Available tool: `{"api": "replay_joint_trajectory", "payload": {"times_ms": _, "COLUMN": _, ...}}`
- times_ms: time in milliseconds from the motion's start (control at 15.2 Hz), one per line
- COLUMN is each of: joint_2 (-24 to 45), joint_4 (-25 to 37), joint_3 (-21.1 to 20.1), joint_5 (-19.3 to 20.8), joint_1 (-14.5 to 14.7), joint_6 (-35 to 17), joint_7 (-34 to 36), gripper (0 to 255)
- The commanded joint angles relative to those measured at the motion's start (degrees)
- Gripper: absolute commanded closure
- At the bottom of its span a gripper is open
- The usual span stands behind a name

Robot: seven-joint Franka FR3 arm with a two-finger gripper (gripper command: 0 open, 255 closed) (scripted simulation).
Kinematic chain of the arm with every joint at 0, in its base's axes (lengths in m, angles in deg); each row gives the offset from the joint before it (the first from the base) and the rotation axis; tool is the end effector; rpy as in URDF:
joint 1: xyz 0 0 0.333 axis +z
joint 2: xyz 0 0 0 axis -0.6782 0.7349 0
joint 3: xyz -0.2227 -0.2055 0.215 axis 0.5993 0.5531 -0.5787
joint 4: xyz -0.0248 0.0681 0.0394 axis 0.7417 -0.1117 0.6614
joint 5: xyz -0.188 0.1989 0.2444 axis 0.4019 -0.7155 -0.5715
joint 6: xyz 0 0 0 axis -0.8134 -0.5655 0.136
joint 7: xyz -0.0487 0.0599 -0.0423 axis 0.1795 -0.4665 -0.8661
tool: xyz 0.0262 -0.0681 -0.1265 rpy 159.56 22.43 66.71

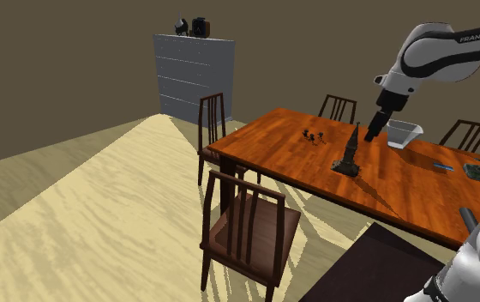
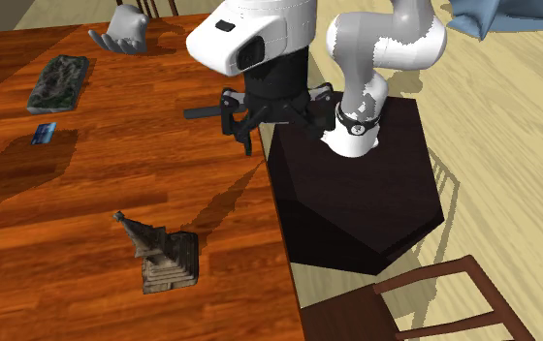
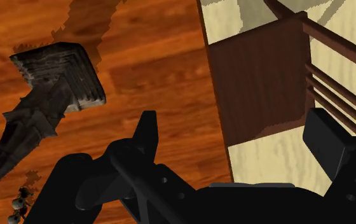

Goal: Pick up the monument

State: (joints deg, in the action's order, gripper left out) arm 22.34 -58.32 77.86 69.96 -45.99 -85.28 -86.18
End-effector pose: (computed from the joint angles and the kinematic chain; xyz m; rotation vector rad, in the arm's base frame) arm 0.2961 -0.1869 0.5153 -3.0599 -0.2263 -0.1477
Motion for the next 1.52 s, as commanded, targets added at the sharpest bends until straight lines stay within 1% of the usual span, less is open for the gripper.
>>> {"api": "replay_joint_trajectory", "payload": {"times_ms": 0, "joint_2": 2.9, "joint_4": 1.2, "joint_3": 2.6, "joint_5": 0.1, "joint_1": 0.3, "joint_6": -2.3, "joint_7": -3.6, "gripper": 0}}
{"api": "replay_joint_trajectory", "payload": {"times_ms": 264, "joint_2": 10.2, "joint_4": 4.4, "joint_3": 8.3, "joint_5": -1.6, "joint_1": 1.6, "joint_6": -7.1, "joint_7": -11.5, "gripper": 0}}
{"api": "replay_joint_trajectory", "payload": {"times_ms": 462, "joint_2": 16.6, "joint_4": 7.7, "joint_3": 12.6, "joint_5": -4.7, "joint_1": 3.0, "joint_6": -10.1, "joint_7": -18.2, "gripper": 0}}
{"api": "replay_joint_trajectory", "payload": {"times_ms": 660, "joint_2": 23.9, "joint_4": 11.9, "joint_3": 16.7, "joint_5": -9.9, "joint_1": 4.3, "joint_6": -12.4, "joint_7": -25.9, "gripper": 0}}
{"api": "replay_joint_trajectory", "payload": {"times_ms": 858, "joint_2": 32.3, "joint_4": 16.9, "joint_3": 19.6, "joint_5": -17.2, "joint_1": 4.4, "joint_6": -13.4, "joint_7": -34.5, "gripper": 0}}
{"api": "replay_joint_trajectory", "payload": {"times_ms": 990, "joint_2": 38.2, "joint_4": 20.8, "joint_3": 20.3, "joint_5": -22.6, "joint_1": 3.2, "joint_6": -13.2, "joint_7": -40.3, "gripper": 0}}
{"api": "replay_joint_trajectory", "payload": {"times_ms": 1188, "joint_2": 46.8, "joint_4": 27.4, "joint_3": 19.5, "joint_5": -30.1, "joint_1": -0.5, "joint_6": -12.0, "joint_7": -47.7, "gripper": 0}}
{"api": "replay_joint_trajectory", "payload": {"times_ms": 1452, "joint_2": 48.0, "joint_4": 26.5, "joint_3": 18.6, "joint_5": -31.4, "joint_1": -1.3, "joint_6": -13.8, "joint_7": -48.8, "gripper": 0}}
